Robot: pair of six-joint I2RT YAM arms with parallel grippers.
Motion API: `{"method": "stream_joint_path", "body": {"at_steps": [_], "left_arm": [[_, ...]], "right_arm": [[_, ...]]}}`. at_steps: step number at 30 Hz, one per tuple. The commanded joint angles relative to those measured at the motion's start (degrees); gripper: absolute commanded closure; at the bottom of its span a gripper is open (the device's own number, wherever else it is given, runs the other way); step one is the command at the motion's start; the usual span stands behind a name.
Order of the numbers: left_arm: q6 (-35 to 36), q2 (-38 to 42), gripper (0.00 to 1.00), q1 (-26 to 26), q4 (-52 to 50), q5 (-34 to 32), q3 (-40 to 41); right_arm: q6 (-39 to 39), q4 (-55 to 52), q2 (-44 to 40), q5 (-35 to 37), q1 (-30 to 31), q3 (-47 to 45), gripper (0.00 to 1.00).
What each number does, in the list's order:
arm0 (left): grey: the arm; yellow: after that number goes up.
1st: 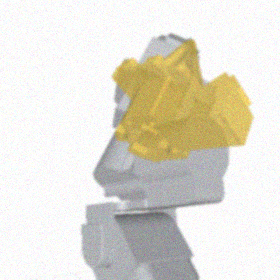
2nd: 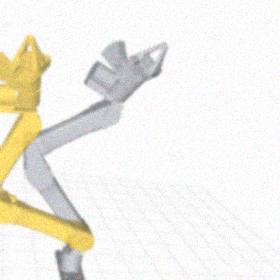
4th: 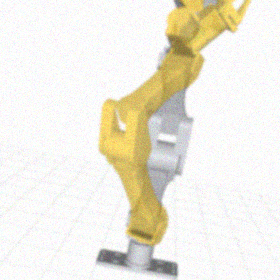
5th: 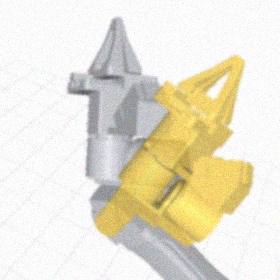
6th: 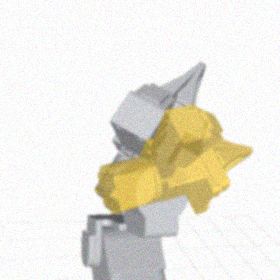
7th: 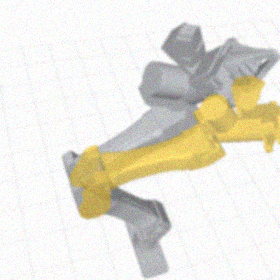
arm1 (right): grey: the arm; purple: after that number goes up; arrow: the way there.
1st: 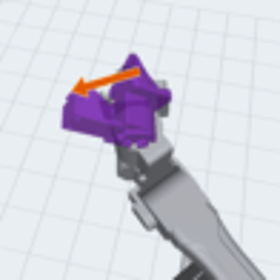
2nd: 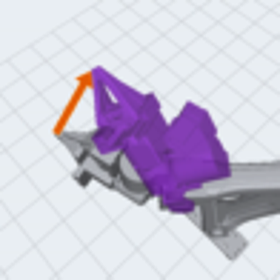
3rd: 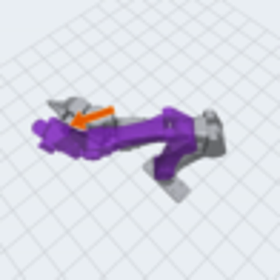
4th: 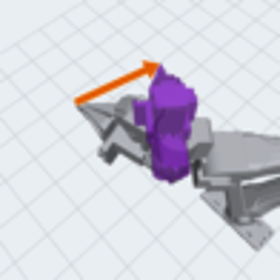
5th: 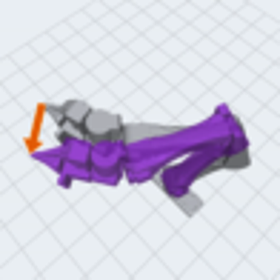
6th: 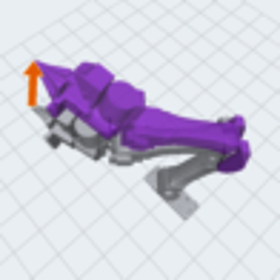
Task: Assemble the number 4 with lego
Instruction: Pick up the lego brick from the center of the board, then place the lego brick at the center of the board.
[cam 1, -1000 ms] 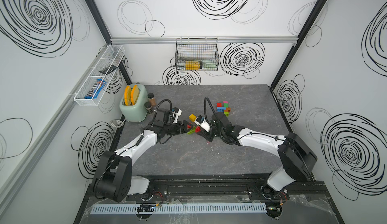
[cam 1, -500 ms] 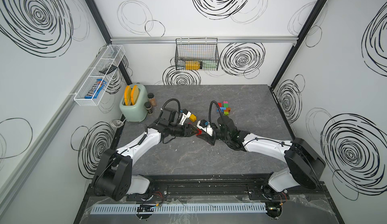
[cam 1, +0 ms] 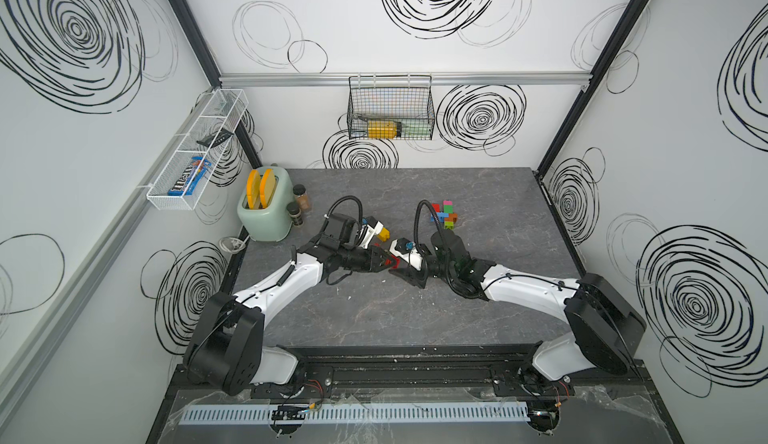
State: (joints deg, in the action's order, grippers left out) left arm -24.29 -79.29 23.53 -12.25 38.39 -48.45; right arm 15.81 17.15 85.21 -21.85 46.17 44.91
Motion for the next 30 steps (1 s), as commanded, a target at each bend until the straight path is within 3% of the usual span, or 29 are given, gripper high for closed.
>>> {"method": "stream_joint_path", "body": {"at_steps": [1, 3, 5, 7, 9, 14, 17, 20, 23, 27, 30], "left_arm": [[2.84, 2.54, 1.0, 3.67, -2.9, -23.01, -1.24], [1.09, 2.73, 1.0, 5.9, -4.31, -36.2, -0.16], [-2.56, 2.35, 1.0, 7.25, -6.41, -48.01, 1.2], [-5.02, 1.74, 1.0, 9.51, -8.51, -58.13, 2.06], [-6.95, 0.9, 1.0, 12.58, -10.54, -65.79, 2.42], [-10.83, 0.36, 1.0, 16.34, -11.82, -65.62, 5.84], [-13.87, -1.58, 1.0, 18.62, -14.61, -69.02, 7.1], [-15.9, -6.51, 1.0, 21.21, -18.07, -72.06, 6.32], [-17.12, -10.45, 1.0, 23.38, -19.48, -73.02, 5.2], [-20.17, -17.3, 1.0, 27.66, -25.78, -79.47, 1.06], [-22.18, -22.34, 0.92, 30.37, -30.48, -81.95, -1.33]], "right_arm": [[-3.62, -0.79, -5.05, -0.67, -1.31, -2.97, 0.02], [-7.31, 1.04, -8.23, 1.88, -2.92, -6.23, 0.03], [-13.98, 3.09, -11.59, 11.28, -3.93, -9.23, 0.03], [-19.69, 2.93, -13.58, 19.88, -5.05, -10.67, 0.03], [-23.84, 0.72, -14.19, 23.87, -6.87, -10.74, 0.03], [-28.58, -8.99, -13.87, 29.25, -9.65, -7.33, 0.03], [-29.08, -10.25, -13.67, 29.94, -10.56, -7.11, 0.03], [-32.79, -12.71, -13.53, 35.06, -10.97, -6.33, 0.03], [-33.46, -12.62, -14.5, 35.06, -12.01, -6.66, 0.02], [-33.62, -11.96, -16.31, 36.22, -12.25, -7.68, 0.03], [-33.24, -11.54, -17.34, 36.14, -12.38, -8.62, 0.03]]}}
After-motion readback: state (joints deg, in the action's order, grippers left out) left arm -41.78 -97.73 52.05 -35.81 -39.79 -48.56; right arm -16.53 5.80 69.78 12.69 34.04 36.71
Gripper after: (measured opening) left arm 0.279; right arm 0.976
